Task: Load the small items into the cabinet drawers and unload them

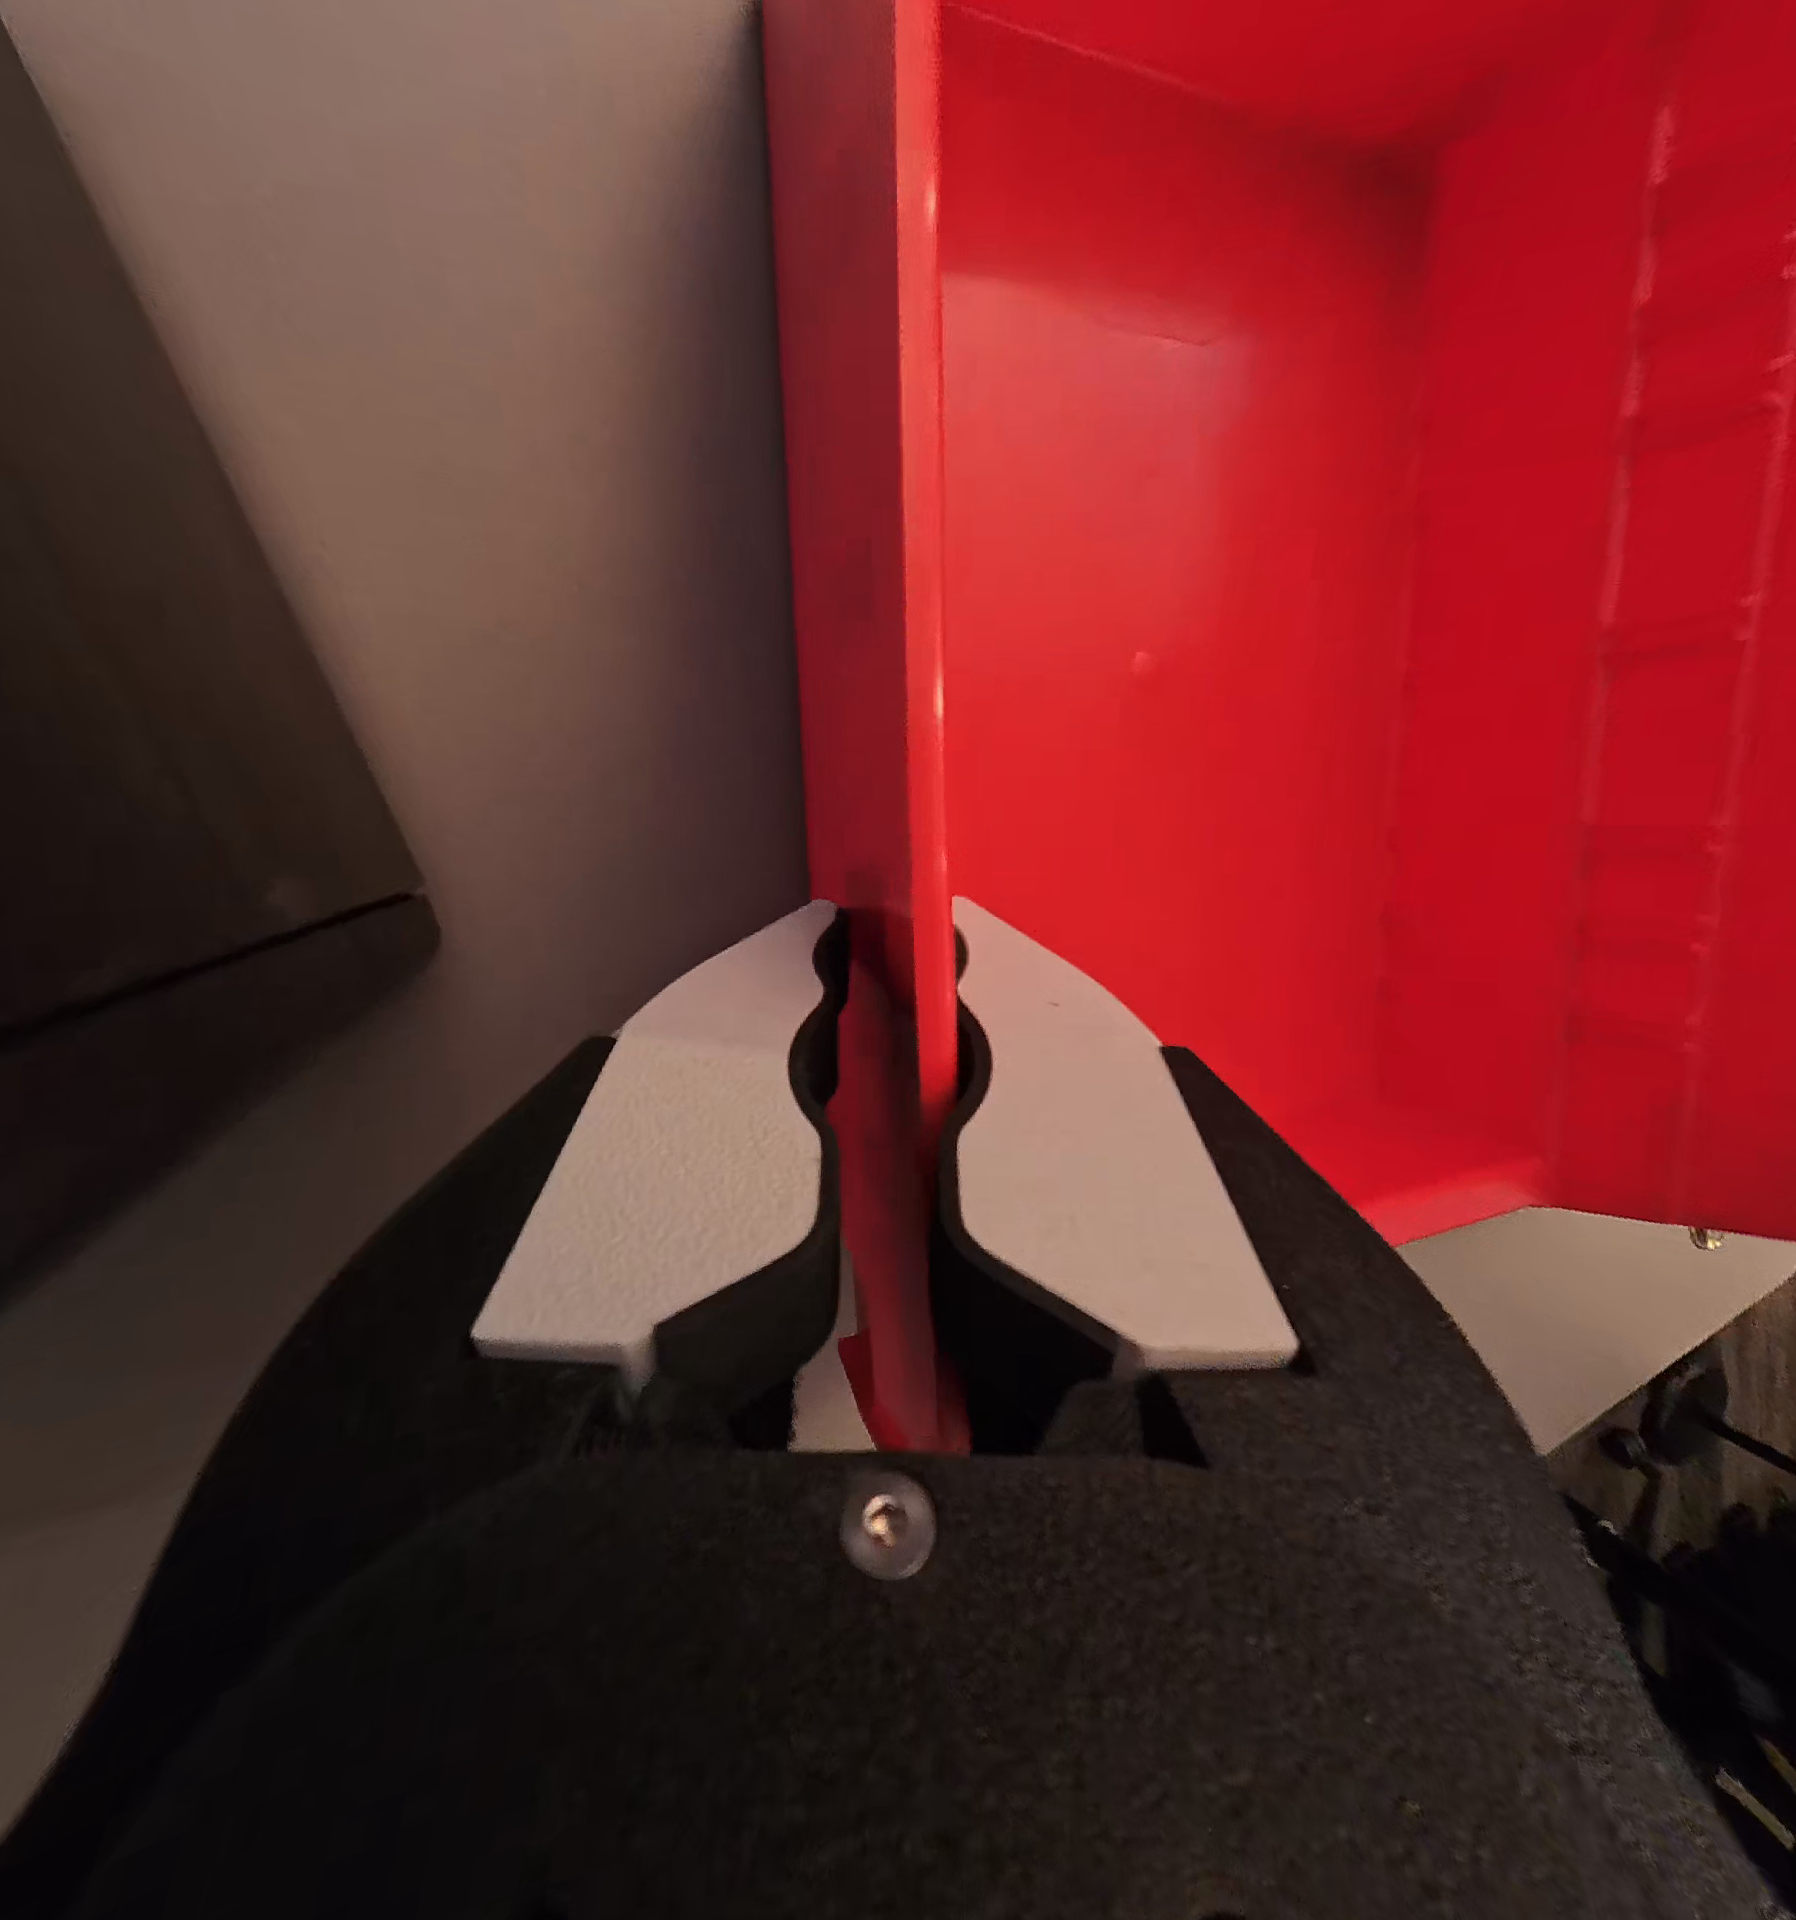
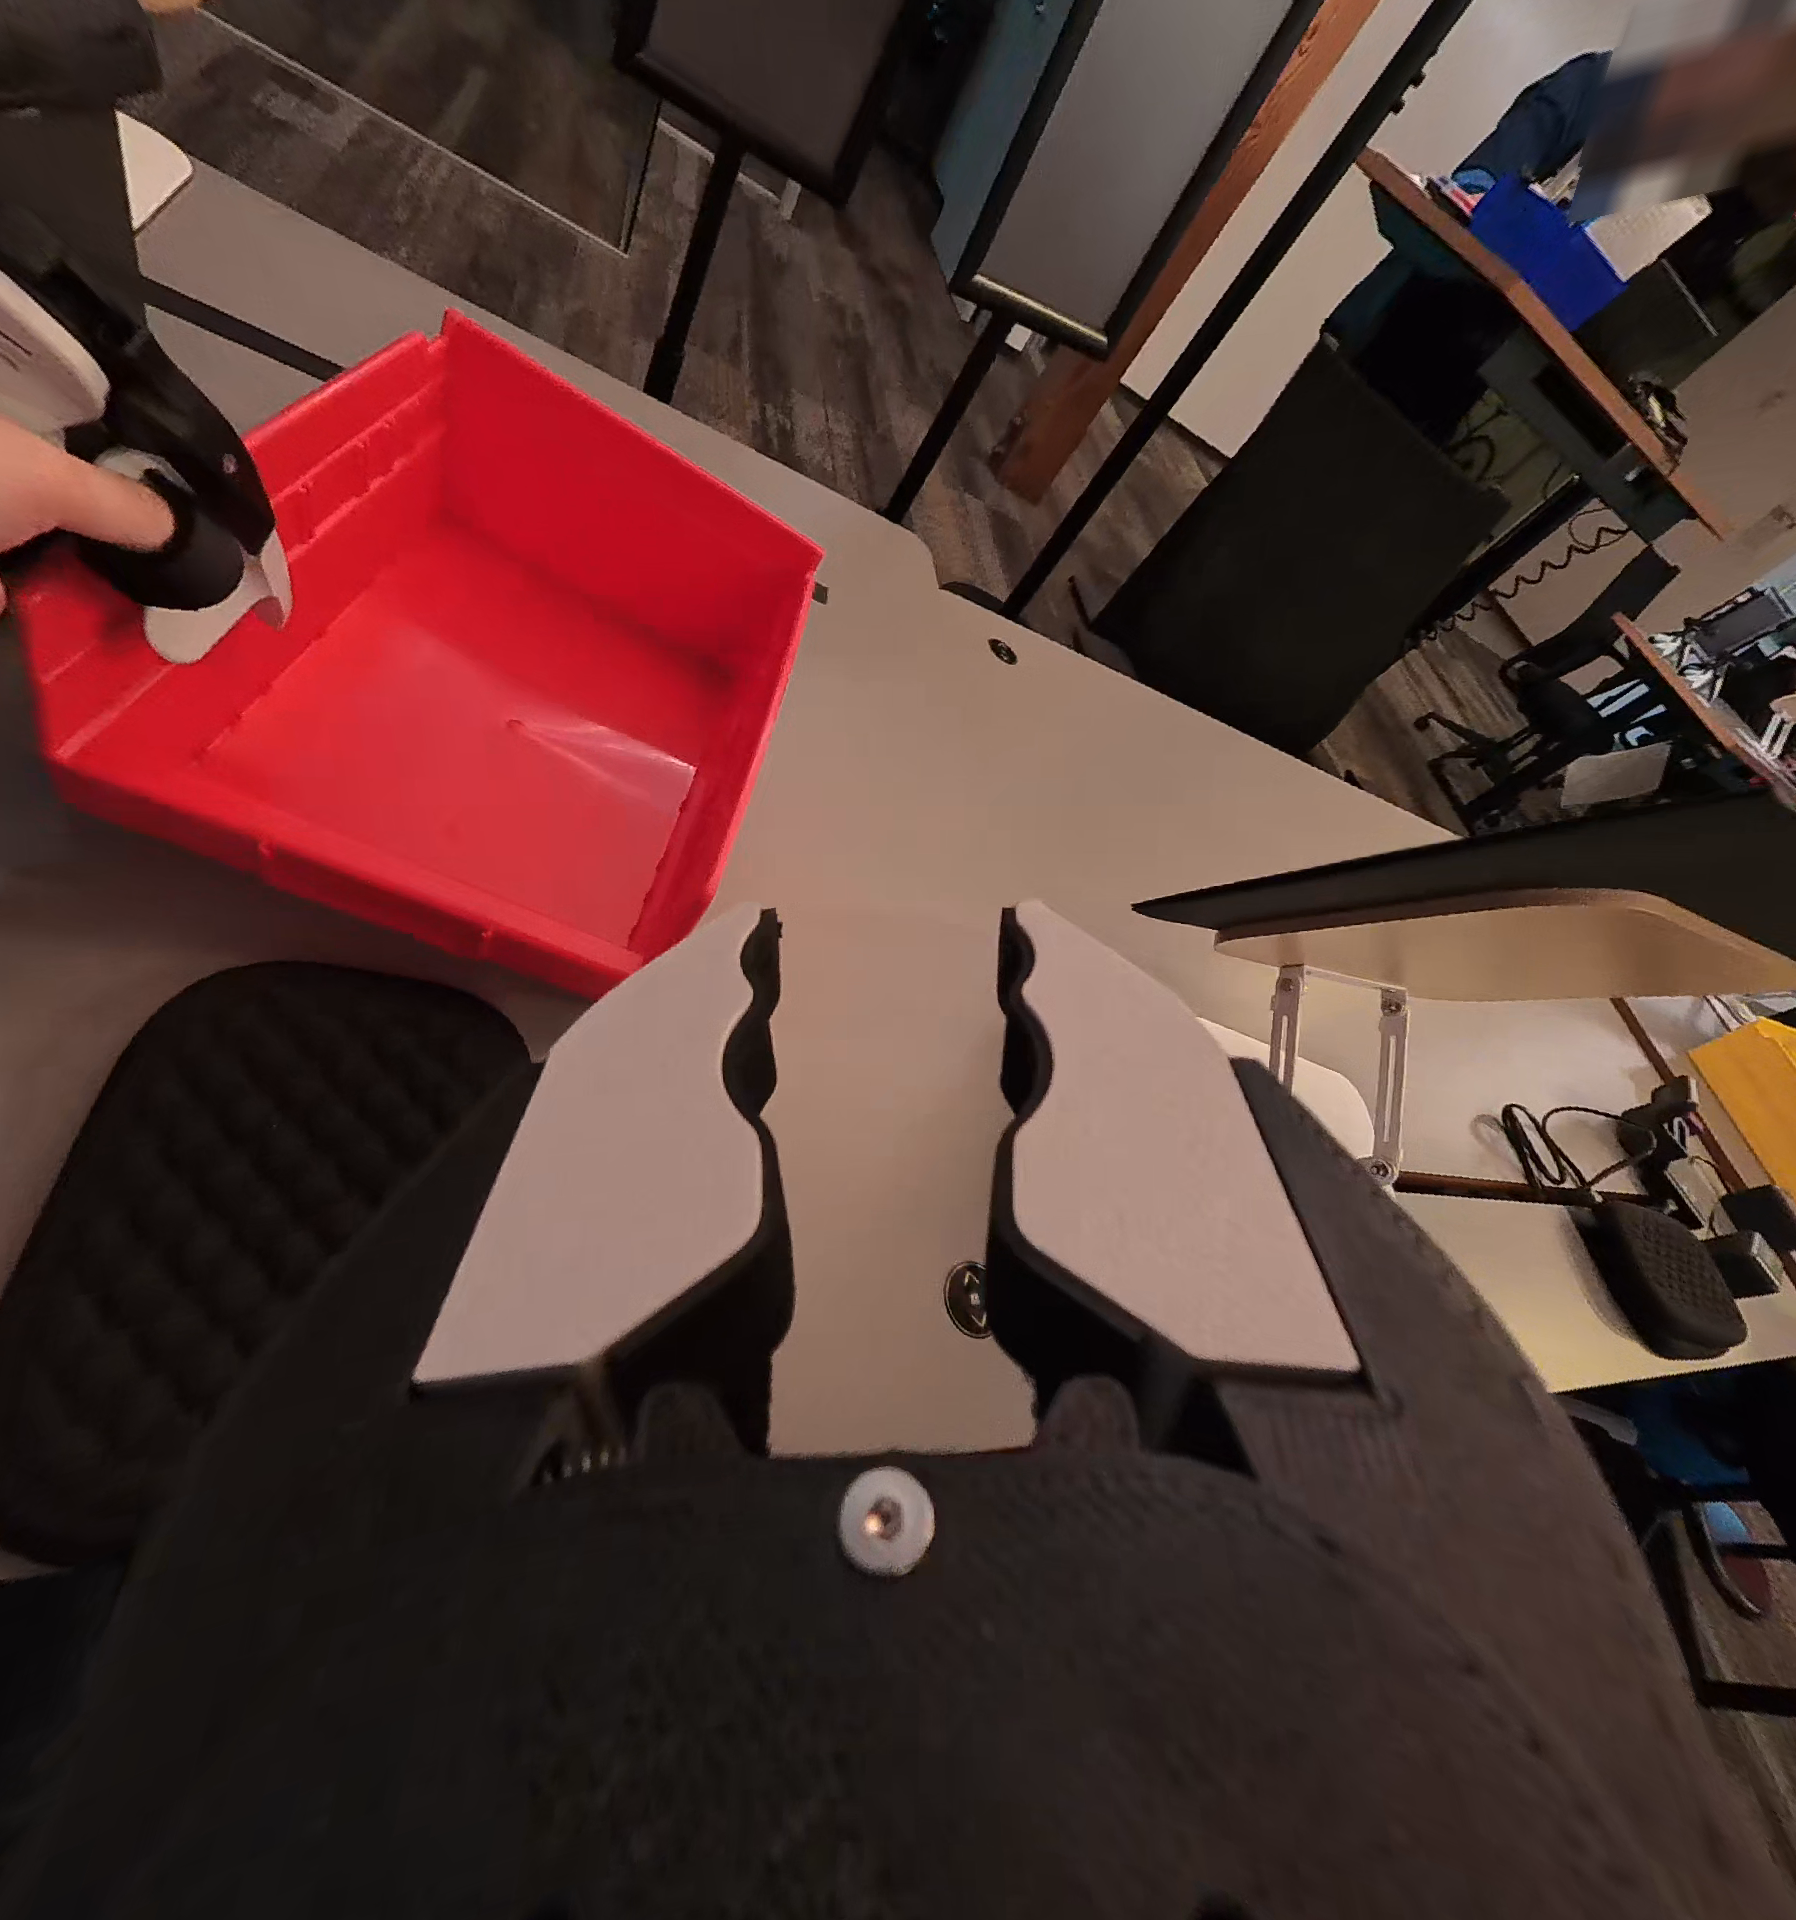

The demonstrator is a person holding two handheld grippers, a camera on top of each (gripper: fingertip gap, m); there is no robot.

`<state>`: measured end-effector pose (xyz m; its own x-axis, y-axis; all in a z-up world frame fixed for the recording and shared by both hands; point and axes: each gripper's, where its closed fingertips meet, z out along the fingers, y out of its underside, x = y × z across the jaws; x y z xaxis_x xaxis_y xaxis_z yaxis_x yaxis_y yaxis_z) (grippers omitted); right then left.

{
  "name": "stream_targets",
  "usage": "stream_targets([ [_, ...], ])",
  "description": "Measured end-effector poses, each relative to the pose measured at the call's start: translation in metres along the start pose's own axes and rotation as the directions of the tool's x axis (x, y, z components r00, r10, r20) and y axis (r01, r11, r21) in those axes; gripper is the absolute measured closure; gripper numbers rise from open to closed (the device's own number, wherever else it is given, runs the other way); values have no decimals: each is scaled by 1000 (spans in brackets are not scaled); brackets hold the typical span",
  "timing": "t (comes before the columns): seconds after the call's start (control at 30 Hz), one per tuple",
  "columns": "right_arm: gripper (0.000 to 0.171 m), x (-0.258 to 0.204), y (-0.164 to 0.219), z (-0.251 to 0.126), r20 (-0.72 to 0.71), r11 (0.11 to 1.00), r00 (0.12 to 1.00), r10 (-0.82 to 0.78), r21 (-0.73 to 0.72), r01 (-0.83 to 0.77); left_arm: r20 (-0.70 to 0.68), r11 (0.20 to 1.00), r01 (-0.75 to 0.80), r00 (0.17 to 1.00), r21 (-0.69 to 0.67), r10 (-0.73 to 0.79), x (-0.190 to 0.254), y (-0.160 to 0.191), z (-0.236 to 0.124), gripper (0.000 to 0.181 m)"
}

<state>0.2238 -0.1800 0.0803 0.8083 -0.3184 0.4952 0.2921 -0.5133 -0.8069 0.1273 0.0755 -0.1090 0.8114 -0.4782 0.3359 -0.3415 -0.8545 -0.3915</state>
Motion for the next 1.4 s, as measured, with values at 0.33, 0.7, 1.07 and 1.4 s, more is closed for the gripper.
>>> stream_targets([
  [0.33, 117, -35, 22, 59, 268, 975, 937, 222, -72, -210, -7, 930, -257, 964, 262, 268, 27, -38, -75, 154],
  [0.7, 115, -101, 83, 181, 394, 831, 748, 534, -409, -378, -83, 718, -361, 861, 595, 502, -85, 92, -273, 141],
  [1.07, 162, -102, 104, 210, 421, 874, 843, 334, -474, -110, 502, 798, -221, 857, 561, -116, -483, 129, -383, 132],
  [1.4, 163, -97, 106, 212, 365, 844, 841, 398, -505, -180, 288, 863, -80, 954, 498, -78, -527, 102, -326, 138],
])
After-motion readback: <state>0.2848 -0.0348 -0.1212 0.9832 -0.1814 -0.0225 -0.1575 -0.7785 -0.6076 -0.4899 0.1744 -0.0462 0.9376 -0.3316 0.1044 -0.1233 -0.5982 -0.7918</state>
